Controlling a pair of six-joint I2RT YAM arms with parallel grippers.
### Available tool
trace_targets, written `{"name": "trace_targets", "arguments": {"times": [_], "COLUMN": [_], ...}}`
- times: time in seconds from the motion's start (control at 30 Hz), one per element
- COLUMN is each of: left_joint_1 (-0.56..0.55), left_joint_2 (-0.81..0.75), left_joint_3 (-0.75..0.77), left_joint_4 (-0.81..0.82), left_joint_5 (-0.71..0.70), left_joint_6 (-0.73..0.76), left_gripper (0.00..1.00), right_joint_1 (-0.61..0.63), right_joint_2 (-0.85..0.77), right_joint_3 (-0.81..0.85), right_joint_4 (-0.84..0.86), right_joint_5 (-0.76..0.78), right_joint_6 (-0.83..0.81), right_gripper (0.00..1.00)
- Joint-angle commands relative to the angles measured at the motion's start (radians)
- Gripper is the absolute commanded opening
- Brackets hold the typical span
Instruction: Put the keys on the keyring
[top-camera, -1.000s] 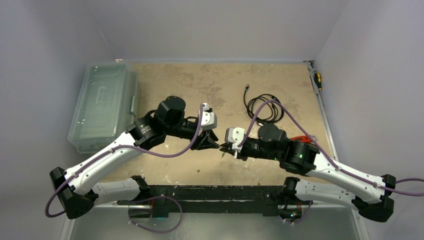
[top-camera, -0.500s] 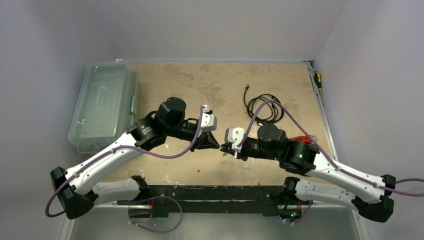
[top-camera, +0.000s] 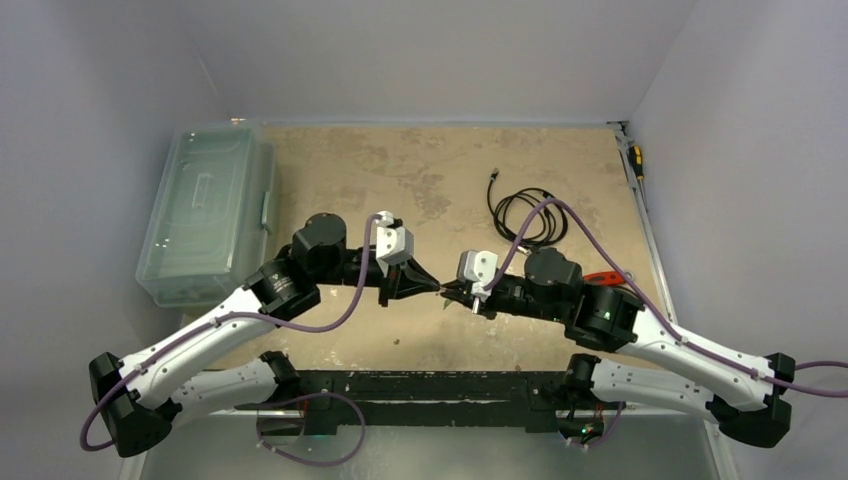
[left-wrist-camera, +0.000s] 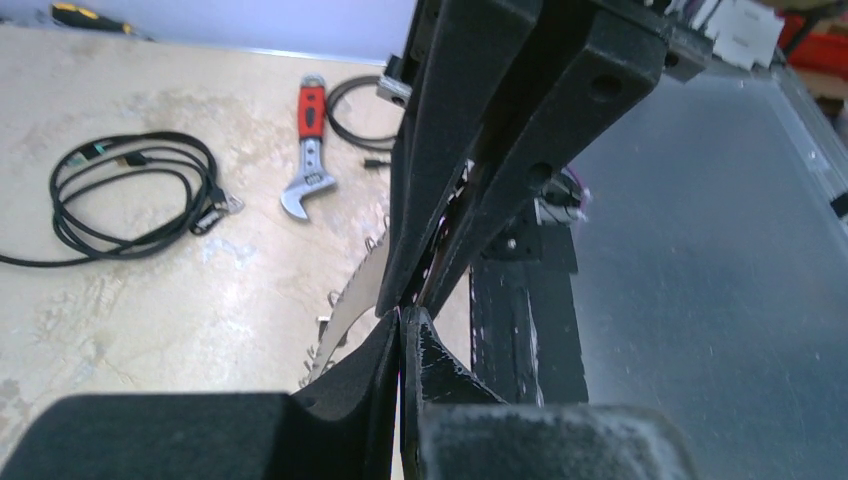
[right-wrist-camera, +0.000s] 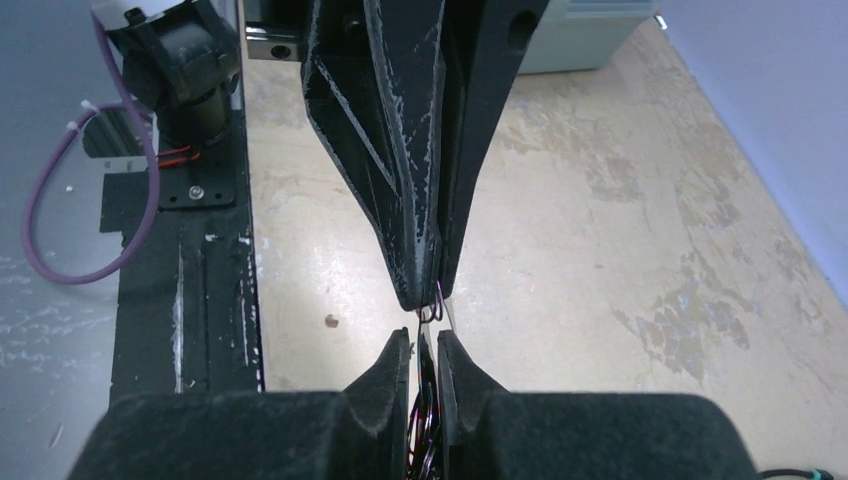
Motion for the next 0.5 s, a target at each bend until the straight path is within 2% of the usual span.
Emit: {"name": "trace_targets", "arguments": {"times": [0.0, 0.1, 0.3, 0.47], "left_joint_1": [-0.003, -0.003, -0.002, -0.003], "left_joint_2": [-0.031, -0.041, -0.036, -0.028], "left_joint_3": [-0.059, -0.095, -0.130, -0.208], "left_joint_4": [0.330, 0.403, 0.442, 0.582], "left_joint_5": [-0.072, -0.120, -0.226, -0.260], "left_joint_6": [-0.202, -0.258, -0.292, -0.349], "left_gripper": [0.00, 0.00, 0.00, 0.00], "right_joint_1": [0.001, 0.001, 0.001, 0.001], "right_joint_2": [-0.024, -0.012, 0.030, 0.038], "right_joint_3": [-0.016, -0.022, -0.020, -0.044], "right_joint_4": [0.138, 0.166, 0.210, 0.317], "right_joint_5": [0.051, 0.085, 0.122, 0.170], "right_joint_6": [0.049, 0.074, 0.106, 0.154], "right_gripper": [0.00, 0.00, 0.00, 0.00]}}
